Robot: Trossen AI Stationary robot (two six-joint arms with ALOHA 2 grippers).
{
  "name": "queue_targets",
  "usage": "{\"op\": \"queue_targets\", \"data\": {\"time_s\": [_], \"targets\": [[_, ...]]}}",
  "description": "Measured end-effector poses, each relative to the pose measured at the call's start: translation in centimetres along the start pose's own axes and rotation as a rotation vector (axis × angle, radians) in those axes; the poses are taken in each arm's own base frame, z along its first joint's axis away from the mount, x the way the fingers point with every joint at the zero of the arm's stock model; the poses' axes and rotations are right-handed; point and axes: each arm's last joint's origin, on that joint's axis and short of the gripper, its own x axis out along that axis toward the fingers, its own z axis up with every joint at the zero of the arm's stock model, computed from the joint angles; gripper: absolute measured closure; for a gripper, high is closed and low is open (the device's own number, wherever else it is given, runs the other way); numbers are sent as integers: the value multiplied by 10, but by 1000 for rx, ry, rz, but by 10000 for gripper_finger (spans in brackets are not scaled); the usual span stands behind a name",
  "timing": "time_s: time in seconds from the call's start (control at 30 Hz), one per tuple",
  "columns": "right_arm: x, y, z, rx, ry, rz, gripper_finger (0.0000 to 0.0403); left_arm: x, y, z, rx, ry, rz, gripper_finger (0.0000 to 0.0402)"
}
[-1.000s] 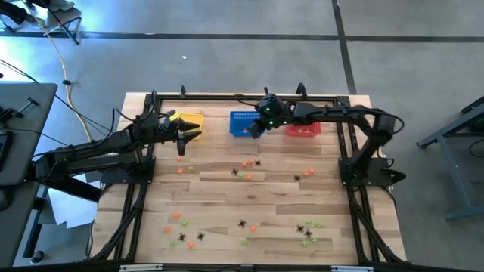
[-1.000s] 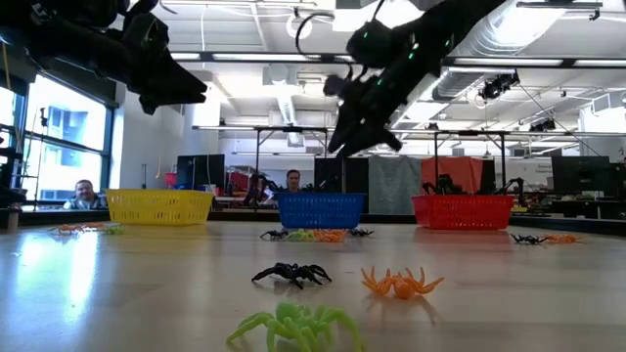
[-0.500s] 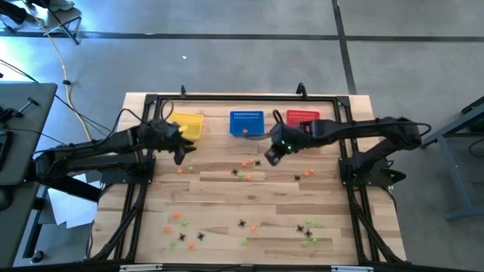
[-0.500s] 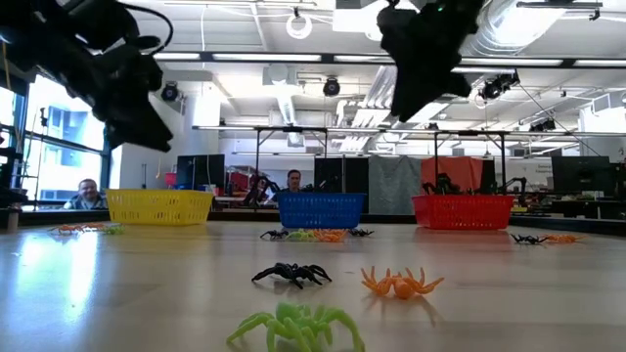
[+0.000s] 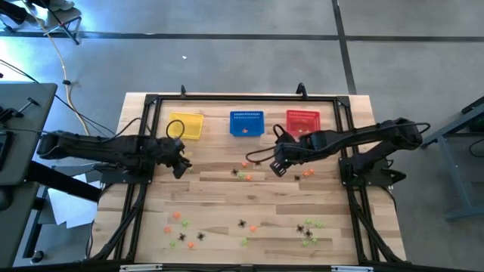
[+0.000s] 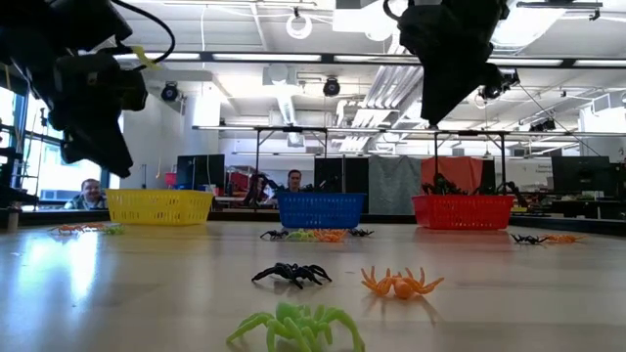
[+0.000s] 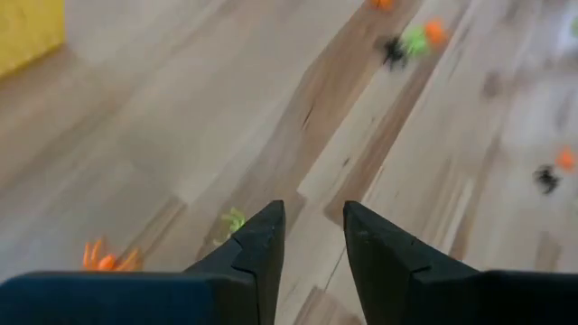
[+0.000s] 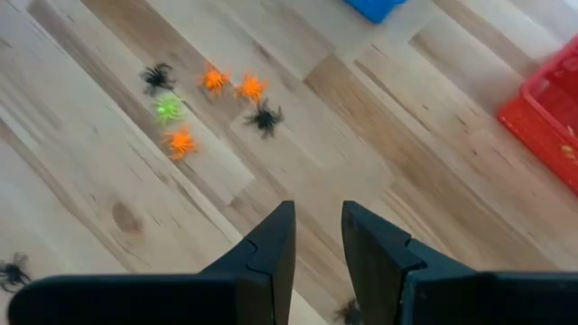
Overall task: Sort Halloween decoration
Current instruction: Put the green spider toy into the red basket
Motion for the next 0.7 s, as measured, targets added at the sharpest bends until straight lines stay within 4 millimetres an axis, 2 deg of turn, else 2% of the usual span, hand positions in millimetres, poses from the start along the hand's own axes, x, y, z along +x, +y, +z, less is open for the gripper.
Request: {"op": "queue_targets", "data": {"time_s": [0.2,0.47,0.7], "targets": [[-2,-1,-10,13,46,-42,314,12,-9,-5,27,68,82,316],[-5,2,-19,19,73,-64,314,15,-40,16,219,132,170,322],[-7,6,-24,-6,75,-53,314,21,-41,16,344,261,266,319]]}}
